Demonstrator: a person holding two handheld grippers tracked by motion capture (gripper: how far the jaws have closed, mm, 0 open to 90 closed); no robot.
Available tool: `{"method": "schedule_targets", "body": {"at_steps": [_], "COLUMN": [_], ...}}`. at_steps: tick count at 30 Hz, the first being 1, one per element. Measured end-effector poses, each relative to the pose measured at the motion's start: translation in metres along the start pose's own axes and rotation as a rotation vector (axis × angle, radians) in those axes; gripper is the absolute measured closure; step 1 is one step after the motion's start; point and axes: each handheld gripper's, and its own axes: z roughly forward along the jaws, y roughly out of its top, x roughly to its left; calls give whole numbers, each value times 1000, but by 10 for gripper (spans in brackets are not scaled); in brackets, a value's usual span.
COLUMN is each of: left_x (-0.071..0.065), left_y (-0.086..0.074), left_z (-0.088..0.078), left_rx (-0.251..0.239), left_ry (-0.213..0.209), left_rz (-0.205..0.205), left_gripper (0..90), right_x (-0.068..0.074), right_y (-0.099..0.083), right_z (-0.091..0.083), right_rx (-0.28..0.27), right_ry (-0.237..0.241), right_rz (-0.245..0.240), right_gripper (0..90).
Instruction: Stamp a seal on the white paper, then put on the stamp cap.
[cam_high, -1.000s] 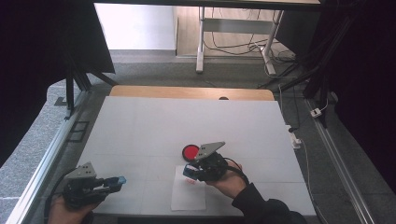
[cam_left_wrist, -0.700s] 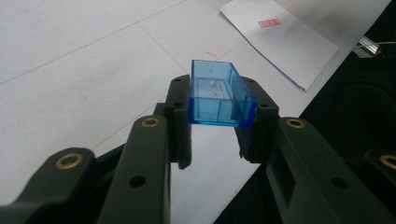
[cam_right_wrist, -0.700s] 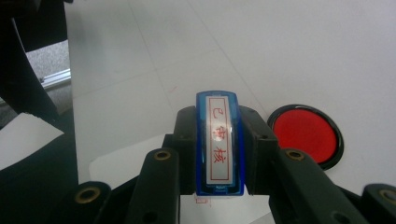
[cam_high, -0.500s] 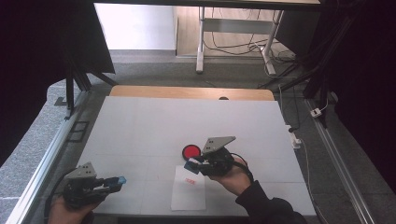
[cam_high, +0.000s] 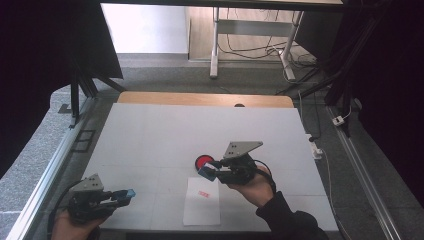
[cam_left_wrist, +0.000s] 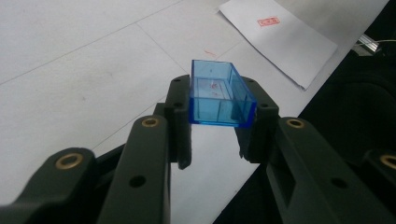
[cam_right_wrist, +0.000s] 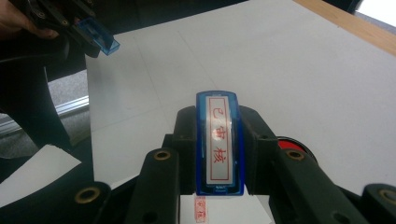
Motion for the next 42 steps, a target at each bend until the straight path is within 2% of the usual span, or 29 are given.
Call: {"method": "schedule_targets", "body": {"at_steps": [13,18,22,24,28,32,36,40,42], "left_x": [0,-2,-4,-4,-7,-13,-17,-21,-22], "left_y": [1,4,9,12,20,28,36,45,50], "left_z": [0,1,4,5,10,18,26,35,39], "left_rx": [7,9,13,9,13,18,21,29,41], "left_ry": [-12,-35,-47,-73,-96,-107,-128,-150,-175], "left_rz": [15,7,22,12,43,110,156,192,204], "left_gripper": [680,680,680,680,680,680,679,680,680], "right_x": [0,2,4,4,6,7,7,6,6], "right_y": [2,3,5,6,7,8,9,9,9], "right_z": [-3,-3,-3,-3,-4,-4,-5,-5,-5], "right_rx": [-10,-8,-13,-16,-23,-21,-19,-23,-24], "right_ry": [11,17,23,24,26,30,35,44,48], "right_rz": [-8,-18,-22,-26,-28,-35,-33,-25,-27], "right_gripper": [715,715,716,716,716,716,716,716,716]}}
